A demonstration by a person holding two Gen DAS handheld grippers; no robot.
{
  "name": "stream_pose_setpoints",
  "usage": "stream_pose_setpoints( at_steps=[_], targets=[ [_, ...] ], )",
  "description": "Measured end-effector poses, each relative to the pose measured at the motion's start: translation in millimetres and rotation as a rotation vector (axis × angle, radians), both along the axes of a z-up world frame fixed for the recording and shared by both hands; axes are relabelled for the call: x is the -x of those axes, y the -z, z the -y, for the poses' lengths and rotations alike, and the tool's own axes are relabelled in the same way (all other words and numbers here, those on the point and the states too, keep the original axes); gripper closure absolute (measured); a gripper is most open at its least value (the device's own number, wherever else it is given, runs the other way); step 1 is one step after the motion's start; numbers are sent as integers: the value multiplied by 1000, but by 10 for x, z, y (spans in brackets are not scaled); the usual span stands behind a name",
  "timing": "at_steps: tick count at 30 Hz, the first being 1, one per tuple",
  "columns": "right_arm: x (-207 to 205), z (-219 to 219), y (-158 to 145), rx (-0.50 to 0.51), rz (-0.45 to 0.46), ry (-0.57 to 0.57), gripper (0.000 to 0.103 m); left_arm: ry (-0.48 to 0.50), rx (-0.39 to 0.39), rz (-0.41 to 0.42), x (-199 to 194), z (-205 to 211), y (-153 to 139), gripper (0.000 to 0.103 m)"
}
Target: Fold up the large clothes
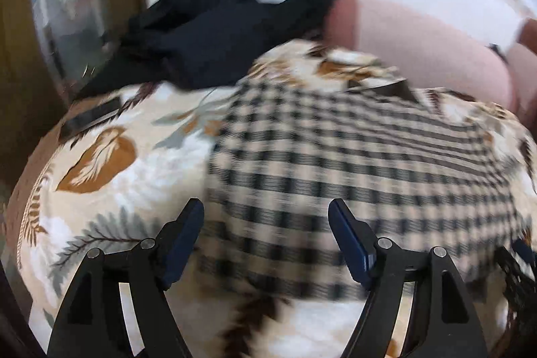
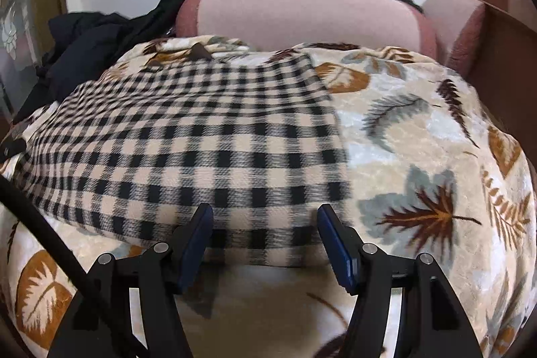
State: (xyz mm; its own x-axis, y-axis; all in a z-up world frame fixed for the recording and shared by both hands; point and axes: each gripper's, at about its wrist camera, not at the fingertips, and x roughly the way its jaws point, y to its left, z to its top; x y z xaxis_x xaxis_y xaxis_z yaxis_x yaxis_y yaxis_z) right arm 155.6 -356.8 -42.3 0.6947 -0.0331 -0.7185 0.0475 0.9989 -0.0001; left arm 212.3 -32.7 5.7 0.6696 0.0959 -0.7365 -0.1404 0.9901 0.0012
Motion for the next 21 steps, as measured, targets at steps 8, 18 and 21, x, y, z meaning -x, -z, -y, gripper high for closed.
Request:
stream_pose_setpoints(
  at_steps=[8,18,21],
  targets=[
    [-474,-763,-161,-37,8,-176,35,-145,7,-142,-258,-699,342,32],
    [-575,-2160,-53,9,-113,-565,34,-171,208,-81,-131,-1360,227,32],
    [-464,-2145,-31,15,-133,-552,34,-59,341,-110,-266,-1347,265,32]
  ],
)
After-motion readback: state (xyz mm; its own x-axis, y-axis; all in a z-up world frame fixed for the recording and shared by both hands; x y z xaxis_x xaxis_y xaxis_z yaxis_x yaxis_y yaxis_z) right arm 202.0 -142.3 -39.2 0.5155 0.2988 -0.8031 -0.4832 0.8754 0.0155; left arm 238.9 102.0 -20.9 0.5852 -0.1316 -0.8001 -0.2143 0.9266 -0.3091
